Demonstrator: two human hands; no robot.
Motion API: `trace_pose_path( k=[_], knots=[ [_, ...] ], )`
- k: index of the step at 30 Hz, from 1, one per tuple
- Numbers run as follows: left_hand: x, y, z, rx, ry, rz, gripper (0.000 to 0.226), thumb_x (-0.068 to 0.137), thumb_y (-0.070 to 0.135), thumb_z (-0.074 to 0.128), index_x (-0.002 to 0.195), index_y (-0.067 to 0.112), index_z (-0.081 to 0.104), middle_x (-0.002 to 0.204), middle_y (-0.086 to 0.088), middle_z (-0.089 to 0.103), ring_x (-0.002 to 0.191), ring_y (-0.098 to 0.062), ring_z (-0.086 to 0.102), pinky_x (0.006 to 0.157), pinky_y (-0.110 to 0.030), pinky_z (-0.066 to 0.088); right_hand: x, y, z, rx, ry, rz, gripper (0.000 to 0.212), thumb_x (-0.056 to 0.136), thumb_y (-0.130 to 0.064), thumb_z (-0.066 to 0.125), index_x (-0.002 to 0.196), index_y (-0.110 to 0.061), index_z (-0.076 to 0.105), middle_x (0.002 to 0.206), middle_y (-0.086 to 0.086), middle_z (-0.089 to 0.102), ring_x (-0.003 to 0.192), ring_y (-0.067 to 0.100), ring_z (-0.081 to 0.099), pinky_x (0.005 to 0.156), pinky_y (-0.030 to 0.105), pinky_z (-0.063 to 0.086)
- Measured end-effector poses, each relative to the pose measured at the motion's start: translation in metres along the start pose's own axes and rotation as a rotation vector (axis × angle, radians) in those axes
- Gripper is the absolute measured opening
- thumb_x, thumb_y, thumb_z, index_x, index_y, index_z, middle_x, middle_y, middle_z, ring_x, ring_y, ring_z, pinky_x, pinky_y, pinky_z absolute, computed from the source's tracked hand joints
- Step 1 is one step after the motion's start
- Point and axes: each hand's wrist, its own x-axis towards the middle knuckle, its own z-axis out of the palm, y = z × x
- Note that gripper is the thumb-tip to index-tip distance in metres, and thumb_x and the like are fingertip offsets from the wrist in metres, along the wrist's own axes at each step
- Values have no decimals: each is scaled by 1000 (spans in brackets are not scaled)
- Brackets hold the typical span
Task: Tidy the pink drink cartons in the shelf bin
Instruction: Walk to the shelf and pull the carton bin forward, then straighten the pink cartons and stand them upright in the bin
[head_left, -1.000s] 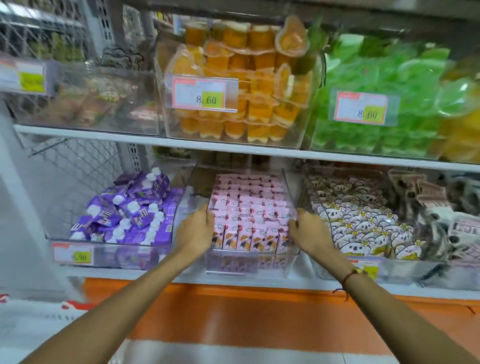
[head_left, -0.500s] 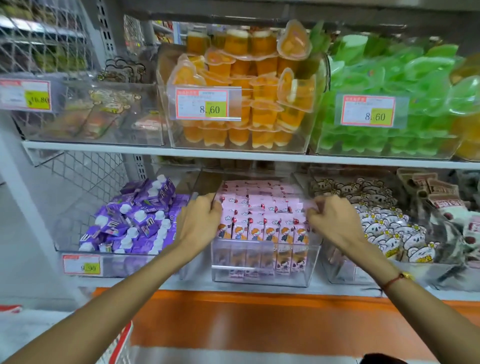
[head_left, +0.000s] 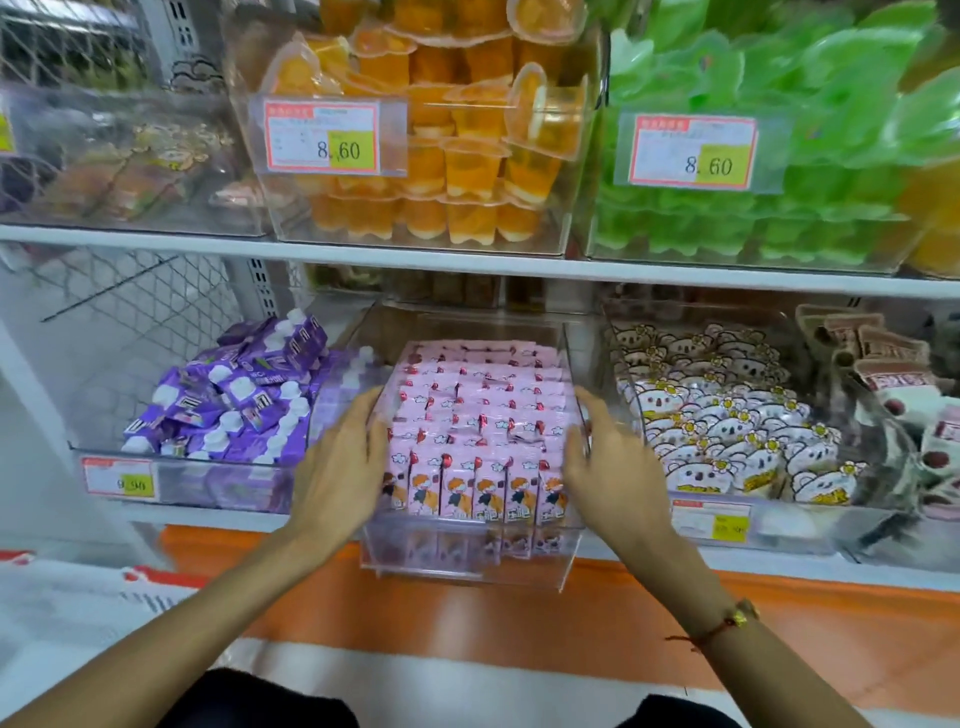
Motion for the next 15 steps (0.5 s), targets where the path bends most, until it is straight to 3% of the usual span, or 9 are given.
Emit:
trace_pose_path(
  k=[2, 4, 6, 10, 12, 13, 15],
  knots=[
    [-1, -1, 0, 15, -1, 6, 44, 103, 34, 28, 147, 28, 31, 102, -9, 69, 87, -34, 64, 62, -33, 34, -2, 1, 4, 64, -6, 8, 42, 100, -26, 39, 141, -27, 37, 89, 12, 65, 51, 11, 43, 51, 30, 33],
    [-1, -2, -2, 18, -28, 20, 46, 103, 33, 28, 149, 29, 27, 86, -8, 68, 74, -30, 61, 58, -32, 33, -3, 2, 4, 129, -33, 18, 43, 101, -26, 38, 143, -26, 34, 83, 8, 62, 51, 5, 41, 48, 28, 26],
    [-2, -1, -4, -10, -41, 39, 45, 103, 31, 30, 149, 29, 29, 70, 2, 58, 62, -22, 55, 54, -31, 32, -3, 2, 1, 127, -82, 0, 43, 101, -26, 36, 144, -25, 31, 65, -4, 50, 50, 11, 43, 47, 29, 26],
    [-4, 0, -8, -45, -51, 60, 44, 103, 28, 31, 147, 27, 32, 66, 7, 54, 52, -12, 46, 47, -28, 28, -5, 0, -9, 67, -162, -8, 43, 103, -27, 33, 145, -23, 27, 60, 4, 54, 56, 28, 54, 52, 37, 41],
    [-5, -1, -9, -85, -73, 61, 44, 104, 29, 30, 148, 28, 31, 81, 2, 64, 63, -18, 58, 52, -27, 34, -4, -3, -16, -6, -187, 2, 42, 102, -27, 34, 143, -21, 29, 65, 8, 58, 61, 31, 57, 52, 35, 39],
    [-5, -2, -8, -125, -87, 53, 44, 104, 33, 29, 148, 30, 30, 102, -2, 69, 79, -23, 64, 60, -30, 40, -3, -6, -20, -109, -184, -7, 41, 101, -28, 34, 142, -20, 32, 74, 9, 62, 68, 31, 59, 54, 34, 38],
    [-7, -3, -8, -224, -133, 29, 44, 103, 43, 25, 147, 41, 26, 137, 2, 55, 112, -26, 59, 85, -38, 45, 2, -13, -26, -366, -76, -75, 40, 99, -32, 37, 136, -16, 41, 101, 11, 63, 90, 30, 60, 62, 34, 42]
  ],
)
